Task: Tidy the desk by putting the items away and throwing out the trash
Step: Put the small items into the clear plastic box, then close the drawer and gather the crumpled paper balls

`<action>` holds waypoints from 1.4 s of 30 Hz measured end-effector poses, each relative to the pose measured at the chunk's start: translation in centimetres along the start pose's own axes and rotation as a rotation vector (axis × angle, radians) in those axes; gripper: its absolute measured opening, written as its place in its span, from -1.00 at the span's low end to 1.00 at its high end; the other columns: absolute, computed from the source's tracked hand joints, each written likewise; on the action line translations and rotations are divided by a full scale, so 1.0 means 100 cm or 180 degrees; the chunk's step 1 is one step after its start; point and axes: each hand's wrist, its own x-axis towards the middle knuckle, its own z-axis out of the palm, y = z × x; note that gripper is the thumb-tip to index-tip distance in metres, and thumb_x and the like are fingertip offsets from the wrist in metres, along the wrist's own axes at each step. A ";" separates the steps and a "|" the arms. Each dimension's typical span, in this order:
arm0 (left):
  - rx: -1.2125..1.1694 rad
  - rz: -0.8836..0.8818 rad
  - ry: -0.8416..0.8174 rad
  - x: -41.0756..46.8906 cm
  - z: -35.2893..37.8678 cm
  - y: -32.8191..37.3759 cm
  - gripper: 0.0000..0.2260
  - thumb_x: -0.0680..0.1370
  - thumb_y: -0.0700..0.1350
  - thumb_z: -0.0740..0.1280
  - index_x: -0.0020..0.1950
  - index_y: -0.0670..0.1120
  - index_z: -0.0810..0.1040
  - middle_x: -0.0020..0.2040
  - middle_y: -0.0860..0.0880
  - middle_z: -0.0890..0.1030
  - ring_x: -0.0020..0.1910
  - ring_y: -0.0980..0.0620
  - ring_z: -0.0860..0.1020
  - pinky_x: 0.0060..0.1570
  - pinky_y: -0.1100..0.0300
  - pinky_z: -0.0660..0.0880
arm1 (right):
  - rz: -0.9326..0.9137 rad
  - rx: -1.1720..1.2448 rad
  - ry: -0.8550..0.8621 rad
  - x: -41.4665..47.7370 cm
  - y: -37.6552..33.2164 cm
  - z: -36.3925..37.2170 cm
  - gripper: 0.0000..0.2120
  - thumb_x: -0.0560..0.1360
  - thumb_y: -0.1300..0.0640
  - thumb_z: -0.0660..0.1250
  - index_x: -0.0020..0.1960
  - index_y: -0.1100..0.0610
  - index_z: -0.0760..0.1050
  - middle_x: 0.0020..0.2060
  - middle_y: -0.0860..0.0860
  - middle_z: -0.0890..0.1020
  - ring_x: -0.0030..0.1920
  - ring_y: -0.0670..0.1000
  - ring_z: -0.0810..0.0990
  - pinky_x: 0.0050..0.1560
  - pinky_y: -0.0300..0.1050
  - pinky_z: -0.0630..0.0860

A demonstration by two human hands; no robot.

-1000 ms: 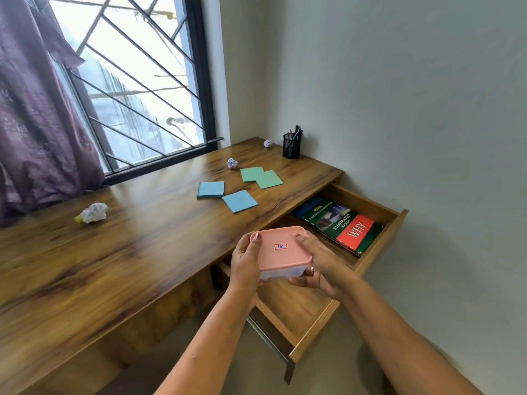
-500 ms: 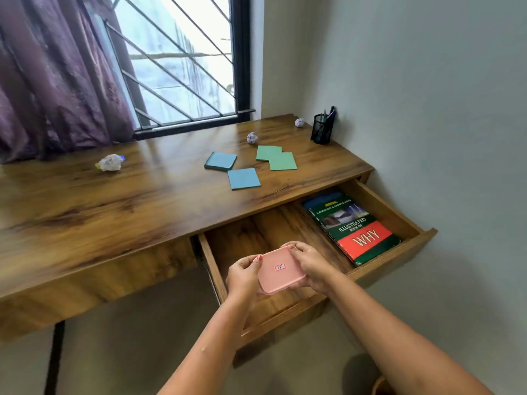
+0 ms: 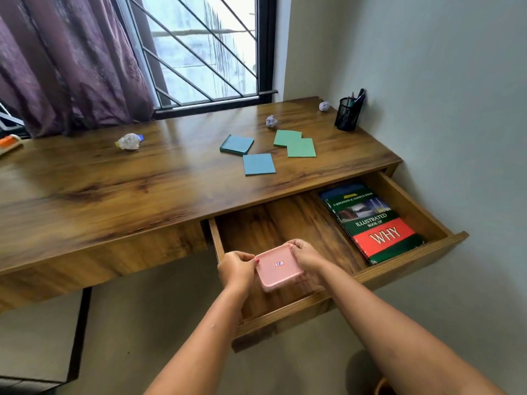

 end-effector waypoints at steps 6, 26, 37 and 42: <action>0.0470 0.0223 0.0070 0.020 0.006 0.006 -0.91 0.50 -0.14 0.41 -0.09 -0.15 0.66 -0.10 -0.07 0.63 -0.12 0.02 0.58 -0.12 0.10 0.61 | 0.0044 0.0028 0.0090 0.016 -0.002 0.008 -0.81 0.65 0.20 0.01 0.07 0.08 0.39 -0.16 0.05 0.54 -0.31 -0.05 0.53 -0.39 -0.17 0.44; 0.0928 0.1138 0.0007 -0.024 -0.025 -0.034 -0.59 0.55 -0.06 0.33 0.39 -0.05 0.43 0.34 -0.03 0.50 0.33 -0.02 0.45 0.26 0.08 0.41 | -0.0416 -0.0468 0.1049 0.006 0.009 -0.031 -0.74 0.60 0.12 0.20 0.25 0.17 0.47 0.14 0.10 0.56 0.10 0.08 0.54 0.02 -0.04 0.53; 0.3264 0.1574 -0.0264 -0.072 -0.027 -0.092 0.08 0.28 0.58 -0.19 0.51 -0.21 0.13 0.52 -0.10 0.17 0.51 -0.08 0.12 0.38 -0.23 0.06 | 0.0091 -0.0308 0.2740 -0.036 0.071 -0.069 -0.39 0.50 0.26 0.32 0.48 0.25 0.16 0.48 0.16 0.13 0.42 0.28 0.18 0.34 0.08 0.27; 0.3605 0.1656 -0.0286 -0.067 -0.024 -0.081 0.01 0.32 0.49 -0.11 0.53 -0.23 0.01 0.54 -0.16 0.11 0.53 -0.09 0.07 0.42 -0.22 0.03 | 0.0153 -0.0414 0.2370 -0.036 0.072 -0.069 -0.23 0.55 0.26 0.29 0.53 0.34 -0.17 0.54 0.17 -0.15 0.53 0.19 -0.05 0.46 -0.05 0.07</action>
